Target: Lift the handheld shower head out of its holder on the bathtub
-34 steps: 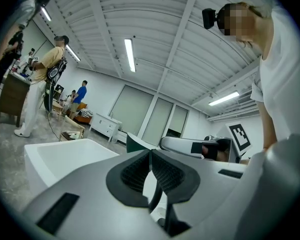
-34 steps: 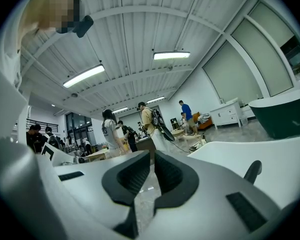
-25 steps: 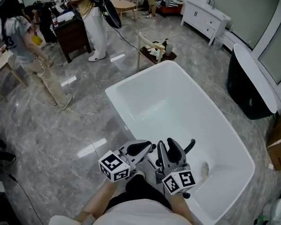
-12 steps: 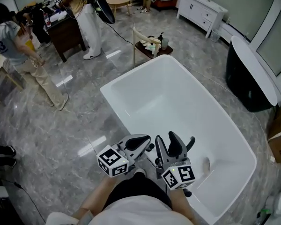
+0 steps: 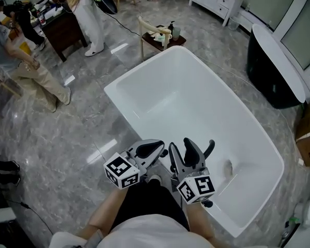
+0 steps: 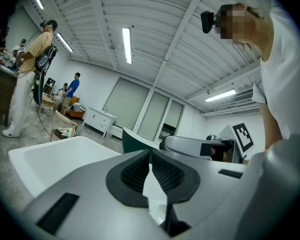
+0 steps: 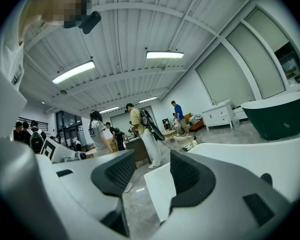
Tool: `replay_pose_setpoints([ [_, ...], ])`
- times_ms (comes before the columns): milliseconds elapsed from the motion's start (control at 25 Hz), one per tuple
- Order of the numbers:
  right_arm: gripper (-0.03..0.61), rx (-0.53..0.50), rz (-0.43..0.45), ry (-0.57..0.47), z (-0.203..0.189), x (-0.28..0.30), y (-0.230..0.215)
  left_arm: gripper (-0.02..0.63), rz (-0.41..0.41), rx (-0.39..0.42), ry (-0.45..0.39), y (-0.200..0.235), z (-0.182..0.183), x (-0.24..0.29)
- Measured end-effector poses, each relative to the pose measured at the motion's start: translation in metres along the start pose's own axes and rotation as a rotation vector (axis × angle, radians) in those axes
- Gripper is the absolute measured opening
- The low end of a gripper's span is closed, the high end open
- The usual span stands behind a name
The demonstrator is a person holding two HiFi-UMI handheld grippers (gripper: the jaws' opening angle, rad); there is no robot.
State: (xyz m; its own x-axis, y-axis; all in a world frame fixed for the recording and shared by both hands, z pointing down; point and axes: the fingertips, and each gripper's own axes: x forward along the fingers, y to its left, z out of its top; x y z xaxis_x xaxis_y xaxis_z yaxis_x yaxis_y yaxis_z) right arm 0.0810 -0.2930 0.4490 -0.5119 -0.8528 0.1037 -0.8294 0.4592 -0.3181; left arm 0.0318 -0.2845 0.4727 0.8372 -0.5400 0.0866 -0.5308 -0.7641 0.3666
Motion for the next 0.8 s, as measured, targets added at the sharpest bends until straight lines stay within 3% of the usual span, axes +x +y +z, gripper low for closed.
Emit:
replay_pose_setpoints([
  [320,0.208,-0.016,-0.021,0.05,-0.023,0.004,-0.011,0.02,-0.012,-0.023,0.011,0.011,-0.013,0.005],
  [800,0.209,-0.027,-0.052,0.175,-0.089,0.007,-0.009,0.02,-0.035,-0.088,0.083,0.03,-0.061,0.003],
])
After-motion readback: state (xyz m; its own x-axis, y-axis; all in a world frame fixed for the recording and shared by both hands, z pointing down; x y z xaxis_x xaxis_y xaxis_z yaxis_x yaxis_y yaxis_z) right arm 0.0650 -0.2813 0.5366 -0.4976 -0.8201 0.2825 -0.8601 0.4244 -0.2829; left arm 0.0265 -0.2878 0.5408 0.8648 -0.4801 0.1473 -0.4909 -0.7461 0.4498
